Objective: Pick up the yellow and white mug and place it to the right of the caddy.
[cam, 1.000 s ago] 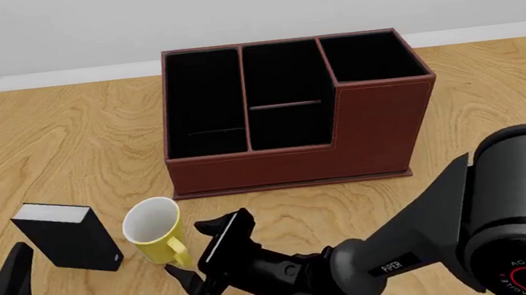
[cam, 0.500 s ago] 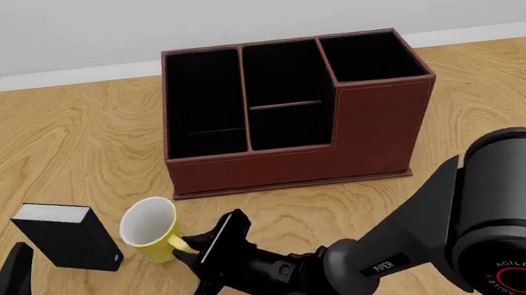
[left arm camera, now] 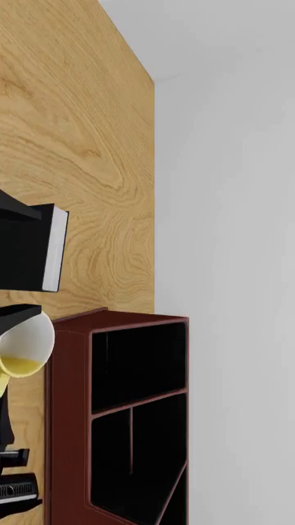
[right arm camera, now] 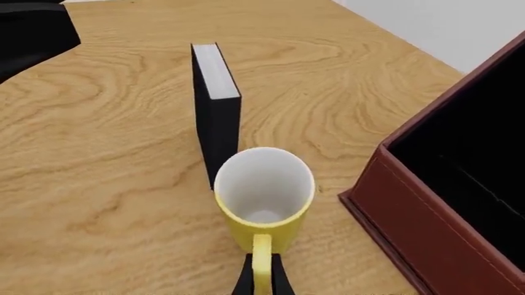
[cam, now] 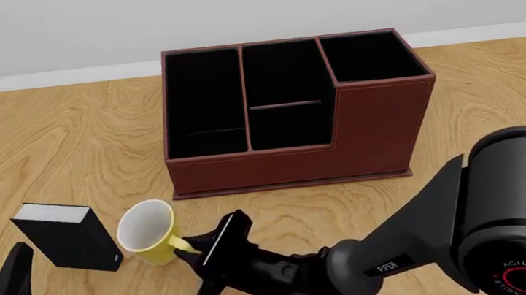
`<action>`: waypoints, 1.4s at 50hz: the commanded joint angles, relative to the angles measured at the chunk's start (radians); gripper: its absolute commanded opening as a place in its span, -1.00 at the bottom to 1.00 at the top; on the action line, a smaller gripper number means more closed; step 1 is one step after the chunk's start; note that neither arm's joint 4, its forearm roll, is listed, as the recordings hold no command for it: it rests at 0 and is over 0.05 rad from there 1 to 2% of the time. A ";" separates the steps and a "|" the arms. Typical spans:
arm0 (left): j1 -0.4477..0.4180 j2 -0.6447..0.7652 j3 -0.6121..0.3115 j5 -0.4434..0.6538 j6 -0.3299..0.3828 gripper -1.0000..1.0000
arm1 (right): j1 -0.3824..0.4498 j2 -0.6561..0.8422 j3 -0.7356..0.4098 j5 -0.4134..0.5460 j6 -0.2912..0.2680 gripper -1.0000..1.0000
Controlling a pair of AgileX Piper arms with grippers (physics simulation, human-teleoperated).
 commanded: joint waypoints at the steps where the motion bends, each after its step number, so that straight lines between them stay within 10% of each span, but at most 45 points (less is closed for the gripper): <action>1: 0.000 0.000 0.000 0.000 0.000 1.00 | 0.004 -0.033 0.026 -0.019 -0.006 -1.00; 38: 0.000 0.000 0.000 0.000 0.000 1.00 | 0.005 -0.255 0.178 -0.033 -0.061 -1.00; 41: 0.000 0.000 0.000 0.000 0.000 1.00 | 0.017 -0.294 0.180 -0.005 0.026 -1.00; 43: 0.000 0.000 0.000 0.000 0.000 1.00 | 0.010 -0.303 0.194 -0.019 -0.048 -1.00; 70: 0.000 0.000 0.000 0.000 0.000 1.00 | -0.027 -0.567 0.327 0.038 -0.086 -1.00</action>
